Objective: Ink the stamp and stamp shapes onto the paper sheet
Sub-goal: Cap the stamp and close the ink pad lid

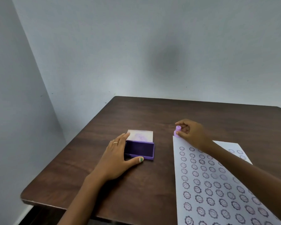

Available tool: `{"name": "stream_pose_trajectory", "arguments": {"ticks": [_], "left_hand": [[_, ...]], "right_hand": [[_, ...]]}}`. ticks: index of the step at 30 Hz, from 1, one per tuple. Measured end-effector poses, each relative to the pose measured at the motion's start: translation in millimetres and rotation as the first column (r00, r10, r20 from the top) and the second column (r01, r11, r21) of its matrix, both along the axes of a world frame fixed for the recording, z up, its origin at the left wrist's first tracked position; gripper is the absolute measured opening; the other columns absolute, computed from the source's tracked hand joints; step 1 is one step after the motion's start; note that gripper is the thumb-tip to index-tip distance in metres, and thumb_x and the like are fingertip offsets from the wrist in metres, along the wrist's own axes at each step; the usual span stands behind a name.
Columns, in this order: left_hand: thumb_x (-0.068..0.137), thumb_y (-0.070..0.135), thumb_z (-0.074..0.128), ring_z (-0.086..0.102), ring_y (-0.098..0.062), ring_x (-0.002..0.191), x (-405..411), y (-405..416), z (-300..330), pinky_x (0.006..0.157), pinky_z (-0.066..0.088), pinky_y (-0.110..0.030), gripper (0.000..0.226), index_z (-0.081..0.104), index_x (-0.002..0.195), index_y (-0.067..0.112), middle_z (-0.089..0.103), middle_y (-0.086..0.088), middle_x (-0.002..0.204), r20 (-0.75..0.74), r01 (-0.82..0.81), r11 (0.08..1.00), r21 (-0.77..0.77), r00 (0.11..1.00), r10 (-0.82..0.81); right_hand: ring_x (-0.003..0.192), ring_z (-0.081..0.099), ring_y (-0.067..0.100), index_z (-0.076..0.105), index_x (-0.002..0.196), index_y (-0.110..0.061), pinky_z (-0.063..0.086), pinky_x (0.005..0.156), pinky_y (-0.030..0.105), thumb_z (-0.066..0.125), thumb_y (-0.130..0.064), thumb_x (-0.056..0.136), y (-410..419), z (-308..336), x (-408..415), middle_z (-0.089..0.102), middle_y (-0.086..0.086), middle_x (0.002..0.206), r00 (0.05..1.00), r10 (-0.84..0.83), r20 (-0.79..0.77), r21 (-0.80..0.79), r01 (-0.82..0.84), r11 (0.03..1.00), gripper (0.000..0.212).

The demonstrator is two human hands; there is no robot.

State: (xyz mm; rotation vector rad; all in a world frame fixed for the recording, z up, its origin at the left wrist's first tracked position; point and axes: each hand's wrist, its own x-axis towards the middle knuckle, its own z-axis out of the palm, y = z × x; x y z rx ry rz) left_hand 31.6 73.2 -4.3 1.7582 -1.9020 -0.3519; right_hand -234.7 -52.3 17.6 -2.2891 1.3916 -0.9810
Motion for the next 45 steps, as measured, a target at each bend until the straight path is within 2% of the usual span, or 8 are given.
{"name": "stream_pose_trajectory", "arguments": {"ticks": [5, 8, 12, 17, 24, 32, 36, 45], "left_hand": [[0.079, 0.066, 0.052, 0.015, -0.013, 0.143, -1, -1, -5, 0.118, 0.016, -0.032, 0.093, 0.007, 0.150, 0.025, 0.015, 0.003, 0.159, 0.053, -0.007, 1.000, -0.023, 0.999, 0.008], [0.080, 0.068, 0.048, 0.012, -0.015, 0.145, 0, -2, -7, 0.119, 0.011, -0.033, 0.094, 0.002, 0.150, 0.024, 0.012, 0.002, 0.160, 0.069, -0.028, 1.000, -0.003, 0.997, 0.028], [0.081, 0.071, 0.043, 0.007, -0.016, 0.147, -1, -3, -7, 0.117, 0.002, -0.030, 0.098, -0.002, 0.150, 0.019, 0.008, -0.001, 0.161, 0.112, -0.066, 0.998, 0.020, 0.992, 0.064], [0.082, 0.070, 0.042, 0.006, -0.017, 0.147, -1, -2, -6, 0.117, 0.002, -0.031, 0.094, 0.001, 0.151, 0.020, 0.011, -0.001, 0.160, 0.112, -0.072, 0.997, 0.019, 0.991, 0.069], [0.078, 0.074, 0.042, 0.008, -0.016, 0.147, 0, -3, -6, 0.117, 0.001, -0.033, 0.084, 0.019, 0.147, 0.030, 0.016, 0.000, 0.159, 0.118, -0.054, 0.998, 0.012, 0.992, 0.052], [0.077, 0.074, 0.044, 0.012, -0.017, 0.146, 1, -2, -4, 0.118, 0.005, -0.035, 0.084, 0.022, 0.145, 0.030, 0.022, 0.001, 0.158, 0.121, -0.041, 0.999, 0.018, 0.992, 0.039], [0.076, 0.075, 0.044, 0.016, -0.015, 0.145, 1, -2, -5, 0.119, 0.006, -0.035, 0.096, 0.013, 0.149, 0.021, 0.024, 0.000, 0.157, 0.113, -0.061, 0.998, 0.024, 0.992, 0.058], [0.073, 0.077, 0.046, 0.018, -0.010, 0.144, 3, -4, -8, 0.118, 0.003, -0.033, 0.106, -0.007, 0.149, 0.024, 0.017, 0.004, 0.159, 0.053, -0.046, 0.998, 0.049, 0.998, 0.044]], "right_hand": [[0.102, 0.057, 0.018, 0.054, 0.119, -0.017, 0.045, 0.083, 0.030, 0.070, -0.030, 0.077, -2, 10, 5, 0.060, 0.004, 0.120, 0.999, -0.039, -0.025, 0.027, 0.039, 0.999, 0.046], [0.104, 0.054, 0.016, 0.059, 0.112, -0.020, 0.045, 0.086, 0.032, 0.066, -0.032, 0.080, 0, 25, 22, 0.059, 0.000, 0.115, 0.999, -0.035, -0.019, -0.069, 0.033, 0.997, 0.035], [0.092, 0.058, 0.015, 0.067, 0.099, -0.015, 0.039, 0.073, 0.020, 0.062, -0.027, 0.083, 0, 37, 63, 0.067, 0.004, 0.102, 0.960, 0.159, -0.231, -0.027, -0.169, 0.985, 0.020], [0.105, 0.054, 0.023, 0.059, 0.114, -0.007, 0.038, 0.084, 0.027, 0.053, -0.025, 0.090, -7, 29, 106, 0.059, 0.012, 0.118, 0.869, 0.257, -0.423, 0.179, -0.198, 0.964, 0.030], [0.089, 0.051, 0.016, 0.061, 0.099, -0.007, 0.038, 0.075, 0.026, 0.055, -0.012, 0.088, -11, 26, 112, 0.063, 0.011, 0.110, 0.901, 0.191, -0.391, 0.226, -0.107, 0.968, 0.014], [0.083, 0.052, 0.013, 0.061, 0.094, -0.007, 0.038, 0.063, 0.020, 0.052, -0.012, 0.090, -9, 41, 93, 0.061, 0.007, 0.099, 0.934, 0.170, -0.315, 0.221, -0.101, 0.970, 0.010], [0.080, 0.054, 0.014, 0.060, 0.092, -0.012, 0.040, 0.062, 0.016, 0.054, -0.015, 0.089, 4, 52, 89, 0.060, 0.003, 0.092, 0.941, 0.210, -0.267, 0.176, -0.166, 0.970, 0.007], [0.076, 0.061, 0.015, 0.060, 0.090, -0.014, 0.041, 0.059, 0.013, 0.054, -0.015, 0.089, 39, 49, 93, 0.069, 0.005, 0.089, 0.952, 0.248, -0.180, 0.058, -0.241, 0.969, 0.006]]}}
